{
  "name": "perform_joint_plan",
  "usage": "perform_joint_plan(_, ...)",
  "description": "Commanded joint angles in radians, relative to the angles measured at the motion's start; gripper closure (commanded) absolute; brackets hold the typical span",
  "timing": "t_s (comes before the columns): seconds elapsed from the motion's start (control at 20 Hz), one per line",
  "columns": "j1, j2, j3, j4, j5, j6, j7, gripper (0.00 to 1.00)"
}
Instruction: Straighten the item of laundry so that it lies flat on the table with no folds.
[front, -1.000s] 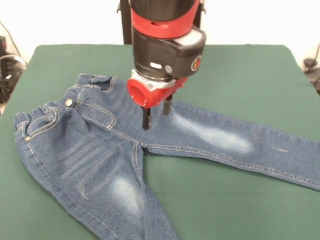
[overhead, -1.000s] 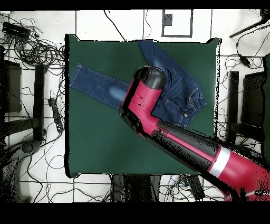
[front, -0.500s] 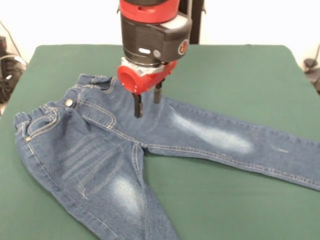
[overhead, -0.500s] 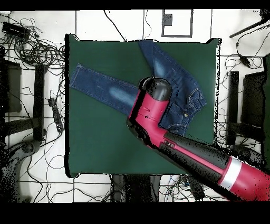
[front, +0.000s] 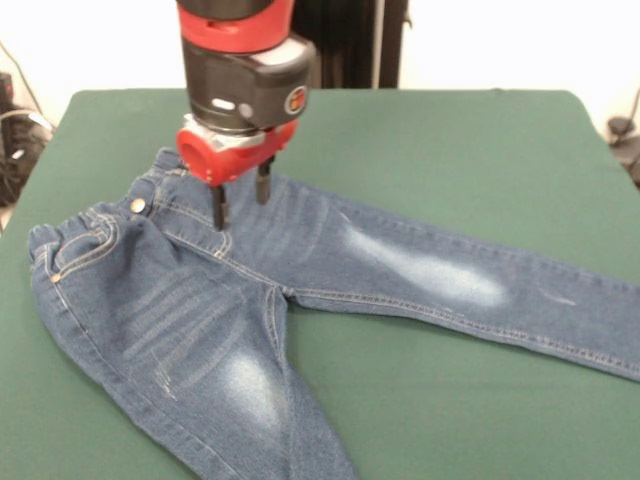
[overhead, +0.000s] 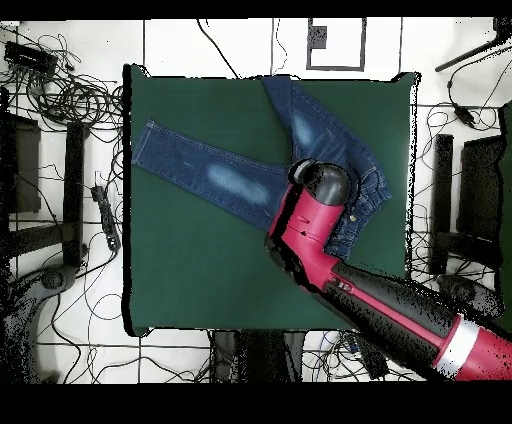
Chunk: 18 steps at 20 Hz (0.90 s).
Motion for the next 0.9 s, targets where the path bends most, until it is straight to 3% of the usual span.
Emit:
perform_joint_plan(0.05,0.014,-0.005,-0.150,0.096,-0.010,0.113,-0.245,0.00)
perform_joint_plan(0.25,0.022,-0.016,-0.170,0.103,0.007,0.120,-0.246,0.00)
perform_joint_plan(0.6,0.071,-0.106,-0.161,0.183,0.080,0.138,-0.132,0.00)
perform_joint_plan(0.9,0.064,-0.105,-0.197,0.201,0.000,0.198,-0.117,0.00)
